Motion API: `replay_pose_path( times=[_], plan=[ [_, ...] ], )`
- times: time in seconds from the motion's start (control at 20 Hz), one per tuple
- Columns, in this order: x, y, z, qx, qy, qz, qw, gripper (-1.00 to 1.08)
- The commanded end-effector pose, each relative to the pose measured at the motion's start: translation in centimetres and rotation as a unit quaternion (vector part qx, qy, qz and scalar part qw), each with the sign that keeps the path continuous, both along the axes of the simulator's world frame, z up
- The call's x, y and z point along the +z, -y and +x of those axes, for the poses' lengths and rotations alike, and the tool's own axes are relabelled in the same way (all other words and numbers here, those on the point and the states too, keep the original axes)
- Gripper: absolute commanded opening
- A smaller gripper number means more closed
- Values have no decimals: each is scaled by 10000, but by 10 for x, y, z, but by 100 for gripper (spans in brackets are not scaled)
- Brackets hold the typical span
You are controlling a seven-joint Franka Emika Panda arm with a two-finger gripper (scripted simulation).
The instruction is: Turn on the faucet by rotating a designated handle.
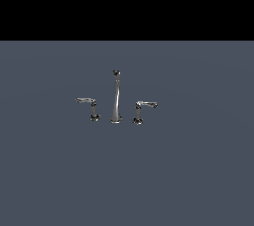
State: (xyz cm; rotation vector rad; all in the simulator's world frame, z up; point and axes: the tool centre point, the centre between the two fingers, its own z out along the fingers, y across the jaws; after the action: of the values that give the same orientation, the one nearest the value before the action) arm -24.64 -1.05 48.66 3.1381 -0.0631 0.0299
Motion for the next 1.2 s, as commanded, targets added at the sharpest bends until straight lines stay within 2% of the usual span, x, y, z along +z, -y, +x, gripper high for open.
replay_pose_path(
  times=[0.0, 0.35, 0.7, 0.95, 1.15],
  plan=[
    [0, 0, 0, 0, 0, 0, 10000, -100],
    [-7, -3, 5, -151, -1, 2, 9999, -100],
    [-29, -11, 20, -607, -5, 10, 9982, -100],
    [-55, -19, 38, -1123, -10, 19, 9937, -100],
    [-79, -25, 56, -1619, -14, 28, 9868, -100]
  ],
)
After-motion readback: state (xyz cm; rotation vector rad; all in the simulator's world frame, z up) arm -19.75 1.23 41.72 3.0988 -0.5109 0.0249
